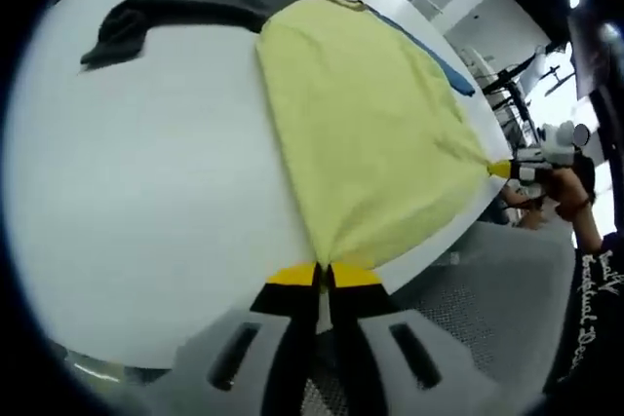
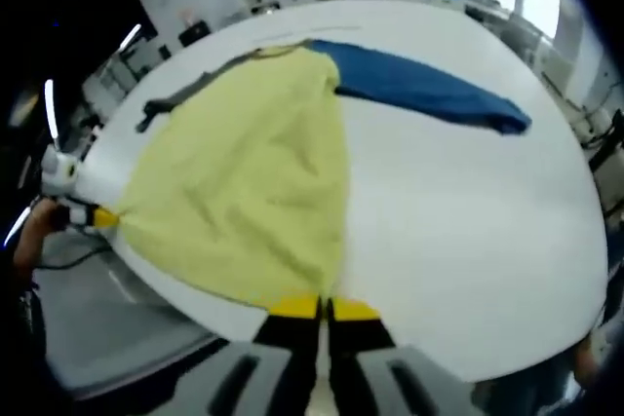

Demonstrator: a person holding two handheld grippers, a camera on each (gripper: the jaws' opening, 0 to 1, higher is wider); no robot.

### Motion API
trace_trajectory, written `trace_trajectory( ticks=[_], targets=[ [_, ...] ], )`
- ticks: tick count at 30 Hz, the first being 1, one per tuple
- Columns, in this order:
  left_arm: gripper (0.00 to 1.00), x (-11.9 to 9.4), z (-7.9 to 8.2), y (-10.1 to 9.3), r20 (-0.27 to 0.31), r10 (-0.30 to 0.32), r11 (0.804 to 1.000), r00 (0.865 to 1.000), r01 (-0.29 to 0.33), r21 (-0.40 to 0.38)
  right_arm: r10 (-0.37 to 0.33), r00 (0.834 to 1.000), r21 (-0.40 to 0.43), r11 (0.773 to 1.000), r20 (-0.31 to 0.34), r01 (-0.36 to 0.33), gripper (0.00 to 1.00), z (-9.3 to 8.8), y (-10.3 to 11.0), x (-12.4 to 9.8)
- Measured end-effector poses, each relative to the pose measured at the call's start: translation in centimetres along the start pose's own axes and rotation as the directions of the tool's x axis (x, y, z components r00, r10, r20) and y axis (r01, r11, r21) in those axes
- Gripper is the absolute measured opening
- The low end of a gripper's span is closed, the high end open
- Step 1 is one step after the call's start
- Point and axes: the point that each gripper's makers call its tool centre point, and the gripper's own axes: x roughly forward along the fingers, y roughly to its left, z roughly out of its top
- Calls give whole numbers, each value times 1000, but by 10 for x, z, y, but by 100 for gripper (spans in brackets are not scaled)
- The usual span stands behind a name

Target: Fold the garment on the visible template until the final outline fits inside the template.

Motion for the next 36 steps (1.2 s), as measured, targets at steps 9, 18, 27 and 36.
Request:
trace_trajectory(
  ticks=[9,18,27,36],
  targets=[
    [25,-4,14,-2,102,36,978,994,-56,200,12,997,-35,999,75,-10,20,11,0,-4],
    [56,-15,37,-14,259,28,947,965,-109,301,24,975,-46,999,222,-14,52,39,-7,-9],
    [81,-21,53,-17,344,15,931,939,-138,337,6,940,-12,1000,341,-2,66,69,-32,-17],
    [95,-26,64,-18,390,16,909,921,-176,377,-66,906,85,996,418,34,65,97,-84,-23]
  ],
)
